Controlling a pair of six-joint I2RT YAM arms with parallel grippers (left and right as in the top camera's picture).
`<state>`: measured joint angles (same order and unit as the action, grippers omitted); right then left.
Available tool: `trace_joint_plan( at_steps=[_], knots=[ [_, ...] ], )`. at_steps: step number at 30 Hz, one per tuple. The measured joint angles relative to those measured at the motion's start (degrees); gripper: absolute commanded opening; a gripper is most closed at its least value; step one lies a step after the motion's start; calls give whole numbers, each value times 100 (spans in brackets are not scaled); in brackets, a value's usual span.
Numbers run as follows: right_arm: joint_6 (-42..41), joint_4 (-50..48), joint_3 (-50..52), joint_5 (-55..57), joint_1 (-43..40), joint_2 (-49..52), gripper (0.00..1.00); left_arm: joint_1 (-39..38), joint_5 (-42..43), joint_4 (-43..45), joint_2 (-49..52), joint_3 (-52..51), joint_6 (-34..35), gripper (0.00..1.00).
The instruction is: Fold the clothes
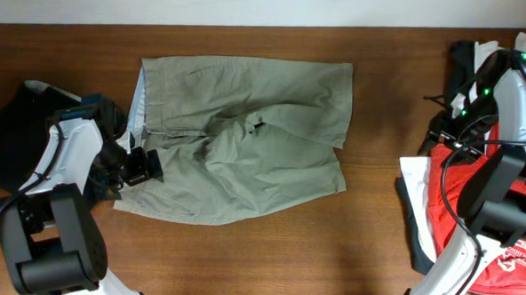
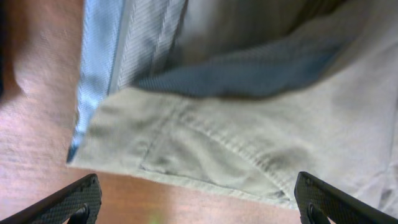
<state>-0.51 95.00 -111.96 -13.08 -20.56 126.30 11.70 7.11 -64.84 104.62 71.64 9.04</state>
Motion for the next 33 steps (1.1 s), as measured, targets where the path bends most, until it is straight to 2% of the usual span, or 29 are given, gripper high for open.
trace_joint_plan(
  at_steps=[2,4,6,8,12,14,15,17,18,19,20,23,26,28,29,31,32,33],
  knots=[
    [223,-485,680,-382,173,-575,63,0,-9,-262,-15,-9,17,99],
    [350,-1084,1565,-717,496,-1346,73,0,-9,-225,-271,-157,20,99],
    [415,-2081,2618,-1241,1003,-1906,73,0,11,94,-761,-503,22,99],
    [385,-2940,3582,-1742,1493,-1947,73,0,236,675,-1290,-1224,37,99],
    [-267,-4968,5049,-2031,2321,-1930,72,0,511,1510,-1392,-2216,186,99],
    [-879,-5571,5364,-2087,2411,-2087,66,0,560,1954,-1410,-2559,337,99],
    [-1119,-5711,5458,-2052,2413,-2138,58,0,577,2085,-1445,-2645,411,99],
    [-1510,-5613,5488,-1818,2415,-2170,6,0,579,2199,-1469,-2664,452,94],
    [-1646,-5552,5486,-1672,2413,-2179,4,0,579,2232,-1473,-2669,470,89],
    [-1759,-5392,5567,-1263,2365,-2175,4,0,575,2271,-1473,-2677,494,68],
    [-1801,-5368,5584,-1244,2291,-2175,4,0,577,2291,-1473,-2686,503,64],
    [-1725,-5031,5460,-1108,1646,-2155,4,0,616,2249,-1473,-2719,529,64],
    [-1355,-4321,4736,-605,791,-2017,4,0,835,2157,-1473,-2730,531,66],
    [-1220,-3891,4640,-424,820,-2017,4,0,1185,2151,-1473,-2730,533,81],
    [-1165,-3807,4640,-315,828,-2015,4,0,1353,2157,-1473,-2730,535,84],
    [-1126,-3792,4638,-192,828,-2015,4,0,1471,2151,-1473,-2730,538,85],
    [-1119,-3792,4638,-162,828,-2015,4,0,1550,2135,-1473,-2732,538,82],
    [-1113,-3792,4638,-142,828,-2015,4,0,1565,2140,-1473,-2732,538,75]
  ],
)
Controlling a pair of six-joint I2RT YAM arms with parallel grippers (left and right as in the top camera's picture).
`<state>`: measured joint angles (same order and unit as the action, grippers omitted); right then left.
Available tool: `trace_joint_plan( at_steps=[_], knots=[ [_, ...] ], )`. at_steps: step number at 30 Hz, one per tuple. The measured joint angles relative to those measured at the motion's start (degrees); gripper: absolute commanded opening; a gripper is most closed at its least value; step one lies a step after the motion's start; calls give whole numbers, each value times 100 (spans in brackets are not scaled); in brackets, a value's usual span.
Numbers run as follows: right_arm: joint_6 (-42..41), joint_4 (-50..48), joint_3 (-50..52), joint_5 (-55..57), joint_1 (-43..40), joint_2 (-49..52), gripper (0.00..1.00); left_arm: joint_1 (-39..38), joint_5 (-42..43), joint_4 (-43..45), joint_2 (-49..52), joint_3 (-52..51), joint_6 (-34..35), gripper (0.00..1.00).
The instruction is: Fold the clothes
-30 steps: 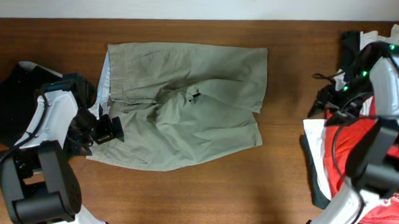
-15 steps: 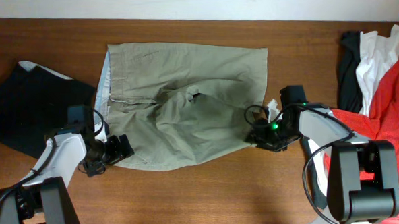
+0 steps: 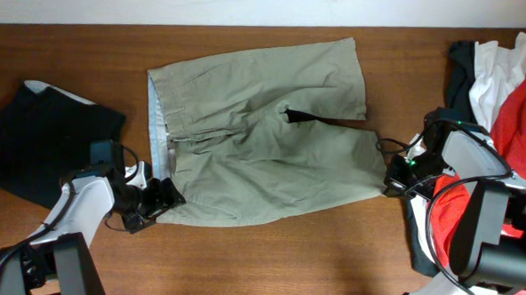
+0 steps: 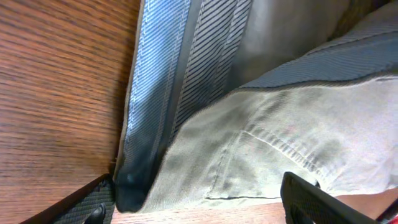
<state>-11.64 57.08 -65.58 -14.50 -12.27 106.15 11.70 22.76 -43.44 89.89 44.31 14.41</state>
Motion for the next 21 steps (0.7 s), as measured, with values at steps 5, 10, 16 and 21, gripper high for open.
trace_joint_plan(
  at_steps=[5,10,16,21],
  knots=[
    [33,0,0,37,0,0,4,-201,44,409,-55,-264,197,13],
    [160,87,0,55,-2,0,4,-286,37,153,-37,-461,258,0],
    [435,1585,-1360,-306,-619,-640,4,-374,-4,-3121,-745,1631,-621,0],
    [546,1722,-2404,-564,-592,-1714,4,-385,245,-4548,-1377,2304,-866,0]
  ],
)
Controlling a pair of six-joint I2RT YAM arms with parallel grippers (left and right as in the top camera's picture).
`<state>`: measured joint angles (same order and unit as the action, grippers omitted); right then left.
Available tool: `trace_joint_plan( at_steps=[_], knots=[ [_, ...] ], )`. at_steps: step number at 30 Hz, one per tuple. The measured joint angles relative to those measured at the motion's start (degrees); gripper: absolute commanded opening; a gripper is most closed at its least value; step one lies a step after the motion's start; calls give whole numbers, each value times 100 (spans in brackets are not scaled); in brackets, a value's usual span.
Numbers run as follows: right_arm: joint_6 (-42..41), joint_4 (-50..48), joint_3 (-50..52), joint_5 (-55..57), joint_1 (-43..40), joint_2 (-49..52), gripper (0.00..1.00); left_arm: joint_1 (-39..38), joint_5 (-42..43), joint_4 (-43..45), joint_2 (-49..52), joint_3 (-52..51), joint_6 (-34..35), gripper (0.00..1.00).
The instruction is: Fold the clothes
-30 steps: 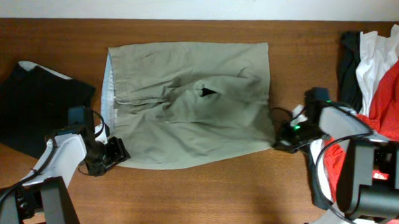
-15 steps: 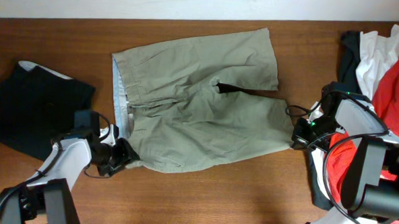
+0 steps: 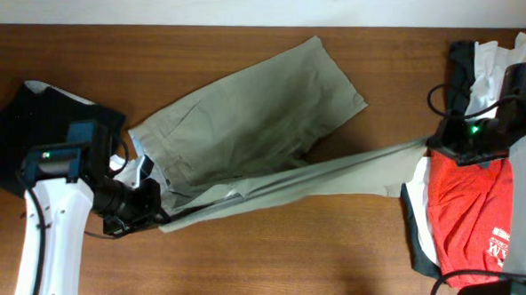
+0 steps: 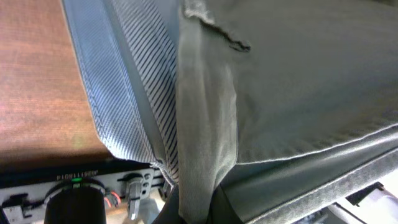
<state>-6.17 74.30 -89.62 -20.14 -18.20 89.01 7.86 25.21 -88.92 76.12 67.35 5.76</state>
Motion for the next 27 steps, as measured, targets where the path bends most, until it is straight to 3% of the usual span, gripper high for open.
trace_joint_plan(
  at_steps=[1,3,4,5,8,11,12,13,14,15,19,22,27],
  knots=[
    [11,-153,-94,-35,33,-11,4,-4,37,260,-149,55,-2,0],
    [20,-1165,-127,22,361,7,4,-2,-24,1537,-284,155,192,0],
    [15,-2225,-157,234,883,98,4,-2,-131,1965,-284,160,380,0],
    [15,-2385,-195,304,1058,153,4,11,-382,2337,-243,166,684,0],
    [15,-4035,-212,428,1698,713,4,15,-1119,2879,225,166,1847,0],
    [17,-5132,-219,557,2002,1510,4,20,-1394,3427,876,170,2378,2],
    [17,-5405,-219,597,2085,1762,13,28,-1484,3696,1158,175,2485,15],
    [13,-5851,-223,645,2192,2140,33,37,-1547,4026,1537,177,2557,50],
    [7,-6242,-221,667,2273,2459,43,42,-1617,4319,1884,177,2649,72],
    [15,-6424,-225,664,2339,2708,50,50,-1668,4544,2107,177,2649,85],
    [42,-5731,-245,662,2463,2957,47,232,-1639,5296,2321,181,2706,87],
    [369,-4824,-251,686,2463,2990,46,396,-1504,4708,2321,236,2691,99],
    [717,-4422,-254,693,2463,3626,54,70,-1440,4221,2538,203,2472,99]
  ],
)
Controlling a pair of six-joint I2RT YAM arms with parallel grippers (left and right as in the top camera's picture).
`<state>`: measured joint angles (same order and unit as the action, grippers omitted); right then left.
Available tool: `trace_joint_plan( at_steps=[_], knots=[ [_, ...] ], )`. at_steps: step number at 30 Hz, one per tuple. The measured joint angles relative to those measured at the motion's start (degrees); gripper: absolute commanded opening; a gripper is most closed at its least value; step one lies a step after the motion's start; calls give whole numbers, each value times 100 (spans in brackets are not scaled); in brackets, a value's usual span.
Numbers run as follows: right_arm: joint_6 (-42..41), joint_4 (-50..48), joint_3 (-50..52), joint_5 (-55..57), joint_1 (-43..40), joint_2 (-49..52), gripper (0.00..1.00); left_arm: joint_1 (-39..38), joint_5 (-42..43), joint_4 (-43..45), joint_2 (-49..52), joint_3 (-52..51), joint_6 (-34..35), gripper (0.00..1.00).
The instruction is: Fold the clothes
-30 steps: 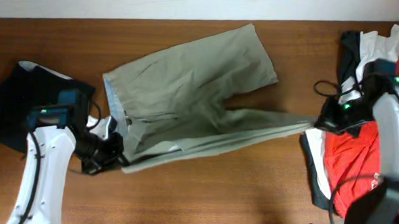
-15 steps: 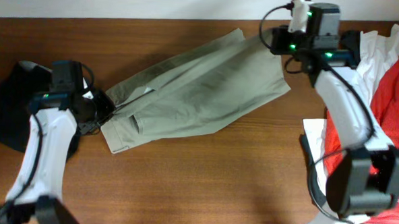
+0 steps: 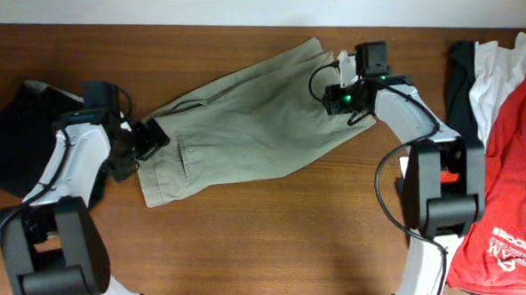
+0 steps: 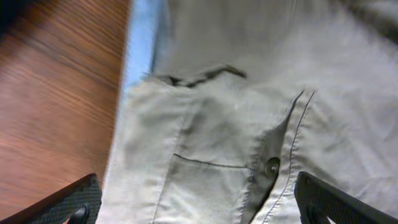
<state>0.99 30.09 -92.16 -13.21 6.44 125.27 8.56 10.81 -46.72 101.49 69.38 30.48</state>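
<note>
The khaki shorts [image 3: 246,129] lie slantwise on the table, folded in half so one leg covers the other. The waistband is at the left and the hems are at the upper right. My left gripper [image 3: 148,135] sits at the waistband end. In the left wrist view it [image 4: 199,210] is open, its fingers wide apart over a buttoned back pocket [image 4: 217,180], holding nothing. My right gripper [image 3: 336,99] rests at the hem end of the shorts. Its fingers are too small in the overhead view to tell whether they are open or shut.
A black garment [image 3: 15,132] lies at the left edge, beside my left arm. A pile of red, white and dark clothes [image 3: 503,149] fills the right edge. The wooden table [image 3: 285,246] shows bare along the front.
The shorts were stretched between my two grippers, one leg pulled out to the right. Now that leg lies over the other, my left gripper is open, and the right one has moved to the far hems.
The shorts first lay flat and spread, my left gripper open at the waistband corner and the right arm over the clothes pile. Then each gripper was at a near corner. Then the near half was lifted taut between them. Now the shorts lie folded in half.
</note>
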Motion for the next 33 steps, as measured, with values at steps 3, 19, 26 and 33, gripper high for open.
trace_joint_plan(
  at_steps=[3,19,26,33],
  knots=[
    [66,730,-68,468,-22,155,48,-133,37,46,664,-33,-109,99],
    [-485,3888,-717,544,-1095,-684,44,-1001,1672,863,1021,0,-2264,0],
    [254,3901,-302,-492,297,-667,16,-566,1491,-1346,1211,866,-2323,0],
    [393,1482,658,-1628,2542,-166,18,-376,1432,-3622,708,2859,-2341,0]
  ],
)
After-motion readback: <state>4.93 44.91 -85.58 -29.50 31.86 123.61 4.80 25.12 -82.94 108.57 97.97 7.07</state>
